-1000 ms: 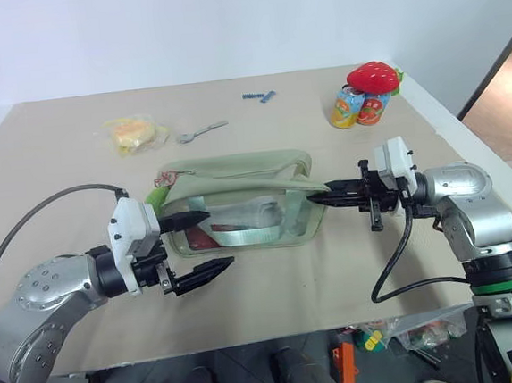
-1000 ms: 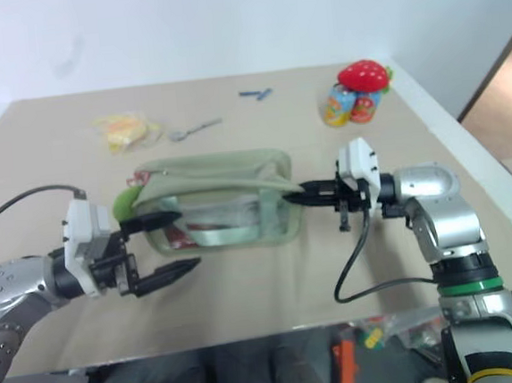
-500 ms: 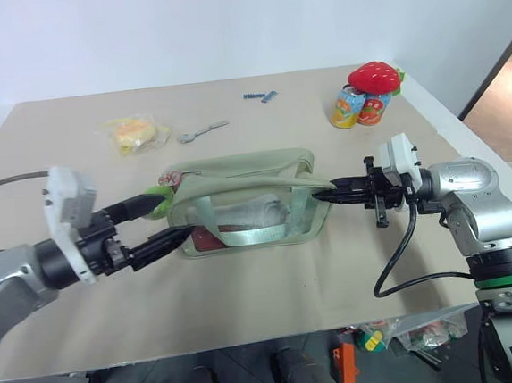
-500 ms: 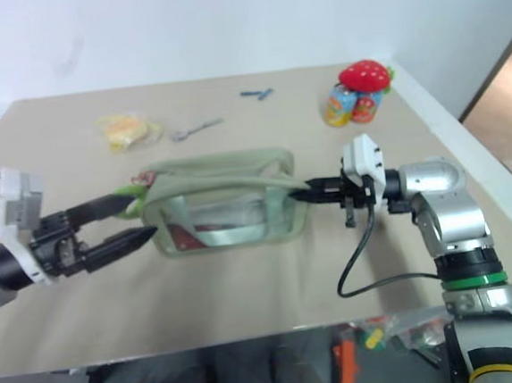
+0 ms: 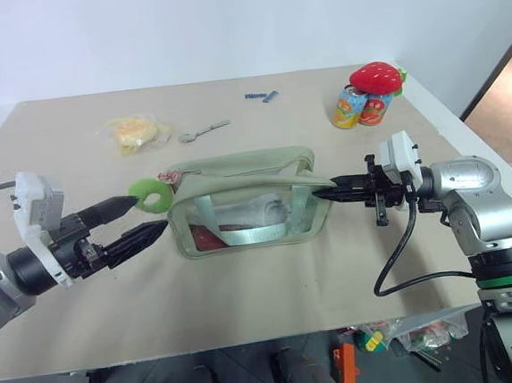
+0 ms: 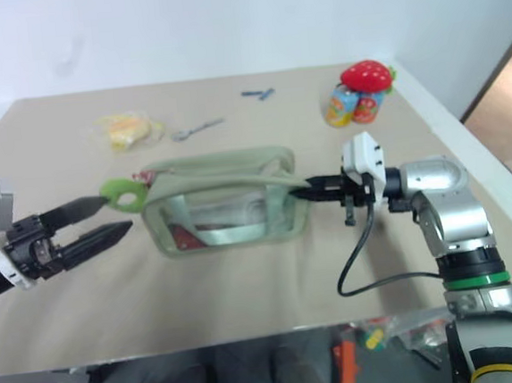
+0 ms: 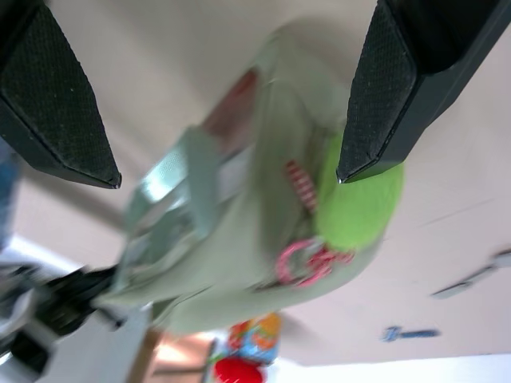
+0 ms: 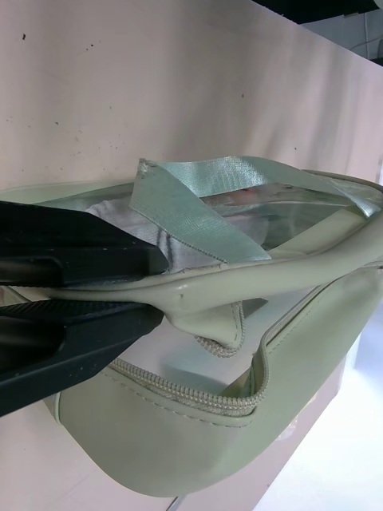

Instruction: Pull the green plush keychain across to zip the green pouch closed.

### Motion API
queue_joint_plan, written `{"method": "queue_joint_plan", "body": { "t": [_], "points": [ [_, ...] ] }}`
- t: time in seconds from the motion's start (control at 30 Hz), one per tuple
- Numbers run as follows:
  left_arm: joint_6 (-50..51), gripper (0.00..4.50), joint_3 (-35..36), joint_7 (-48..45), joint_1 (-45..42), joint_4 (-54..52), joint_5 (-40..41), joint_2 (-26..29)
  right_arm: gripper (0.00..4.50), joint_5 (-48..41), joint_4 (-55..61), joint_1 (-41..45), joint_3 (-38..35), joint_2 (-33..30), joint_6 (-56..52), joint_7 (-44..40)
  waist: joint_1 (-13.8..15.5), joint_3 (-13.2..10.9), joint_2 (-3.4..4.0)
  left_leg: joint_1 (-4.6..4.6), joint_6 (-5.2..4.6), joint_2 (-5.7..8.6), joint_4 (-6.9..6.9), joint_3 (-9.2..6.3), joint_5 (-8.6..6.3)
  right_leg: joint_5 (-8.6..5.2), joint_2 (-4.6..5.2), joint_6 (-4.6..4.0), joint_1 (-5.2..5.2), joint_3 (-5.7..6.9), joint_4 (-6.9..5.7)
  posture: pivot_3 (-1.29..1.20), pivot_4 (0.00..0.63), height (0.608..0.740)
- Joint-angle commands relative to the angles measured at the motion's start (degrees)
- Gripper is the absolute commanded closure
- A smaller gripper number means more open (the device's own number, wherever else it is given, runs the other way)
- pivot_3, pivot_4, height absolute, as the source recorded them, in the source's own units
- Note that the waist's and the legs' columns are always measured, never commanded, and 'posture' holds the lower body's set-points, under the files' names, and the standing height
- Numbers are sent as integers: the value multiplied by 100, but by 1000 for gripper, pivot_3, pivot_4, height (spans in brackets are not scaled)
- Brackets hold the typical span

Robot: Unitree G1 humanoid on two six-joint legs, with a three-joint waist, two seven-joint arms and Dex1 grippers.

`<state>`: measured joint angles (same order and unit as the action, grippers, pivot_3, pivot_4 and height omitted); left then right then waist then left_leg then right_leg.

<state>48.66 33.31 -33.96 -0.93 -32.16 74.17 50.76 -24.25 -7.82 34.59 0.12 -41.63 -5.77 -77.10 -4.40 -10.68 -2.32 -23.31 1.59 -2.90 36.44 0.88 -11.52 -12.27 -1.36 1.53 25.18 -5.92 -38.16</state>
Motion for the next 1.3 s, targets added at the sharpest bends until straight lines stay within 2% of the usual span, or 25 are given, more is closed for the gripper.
{"method": "queue_joint_plan", "body": {
  "t": [0.03, 0.13, 0.27, 0.43, 0.63, 0.67, 0.73, 0.87, 0.93, 1.07, 1.2, 1.3],
  "points": [
    [157, 0, 415, 17, 81, 7, 504, 232, 4475, 40, 239, 52, -66, -81, 24, 19, 0, 0, 0, 0, 0, -1, 0, 0, 0, 0, -1, 0, 1, 0, 0, 0, 150, 740],
    [167, 0, 469, -35, 183, -20, 408, 353, 4475, 55, 240, 46, -68, -81, 25, 17, -2, 0, 0, 1, 0, -1, 0, 0, 0, 0, -1, 0, 1, 0, 0, 0, 150, 740],
    [-249, 0, 267, -23, 125, 75, -476, 280, 4475, 86, 209, 71, -52, -73, 41, 4, -1, 0, 0, 1, 0, 0, 0, 1, 0, 0, 0, -1, 0, 0, 0, 0, 150, 740],
    [-728, 0, -289, -120, -16, 159, -1415, 85, 4475, 123, 193, 85, -54, -57, 60, 5, 0, 0, 0, 1, 0, 1, 0, 2, 0, 0, 0, -2, 0, 0, 0, 0, 150, 740],
    [-947, 0, -953, -325, -337, 421, -1965, -148, 4475, 148, 220, 37, -81, -61, 106, 40, 0, 0, 0, 1, 0, 1, 0, 3, 0, 1, 0, -1, 0, -1, 0, 0, 150, 740],
    [-972, 548, -1009, -370, -362, 469, -2019, -179, 4500, 154, 219, 28, -86, -62, 120, 46, 0, 0, 0, 1, 0, 1, 0, 3, 0, 1, -1, -1, 0, -1, 0, 0, 150, 740],
    [-930, 1038, -1073, -422, -404, 544, -2033, -226, 4500, 167, 229, 11, -94, -60, 145, 67, 0, 0, 0, -1, 0, 1, -1, 4, 0, 1, 0, 0, 1, -2, 0, 0, 150, 740],
    [-932, 2487, -1129, -528, -434, 656, -2194, -235, 4500, 159, 267, -16, -105, -64, 150, 102, 0, 0, 0, -1, 0, 1, -1, 3, 0, 1, 0, 0, 0, -1, 0, 0, 150, 740],
    [-937, 3182, -1007, -553, -651, 684, -2036, -280, 4500, 155, 298, -68, -121, -91, 164, 114, 0, 0, 0, -1, 0, 1, 0, 3, 0, 2, 0, 1, -1, -2, 0, 0, 150, 740],
    [-604, 4486, -731, -715, -1116, 664, -1449, -2, 4500, 145, 353, -174, -174, -183, 146, 111, 1, 0, -1, 0, 0, 1, 2, 1, 0, 4, 0, 4, -2, 0, 0, 0, 150, 740],
    [-371, 4486, -873, -820, -1763, 771, -1259, 334, 4500, 138, 370, -205, -172, -216, 141, 117, 0, 0, -1, 0, 0, 2, 2, 2, 0, 4, 0, 5, -3, -1, 0, 0, 150, 740],
    [-294, 4486, -1249, -850, -2369, 769, -1268, 350, 4500, 150, 340, -198, -167, -230, 158, 112, 15, 0, -1, 0, 1, 4, 3, -2, 1, 5, 0, 7, -6, 2, 0, 0, 150, 740]
  ]
}}
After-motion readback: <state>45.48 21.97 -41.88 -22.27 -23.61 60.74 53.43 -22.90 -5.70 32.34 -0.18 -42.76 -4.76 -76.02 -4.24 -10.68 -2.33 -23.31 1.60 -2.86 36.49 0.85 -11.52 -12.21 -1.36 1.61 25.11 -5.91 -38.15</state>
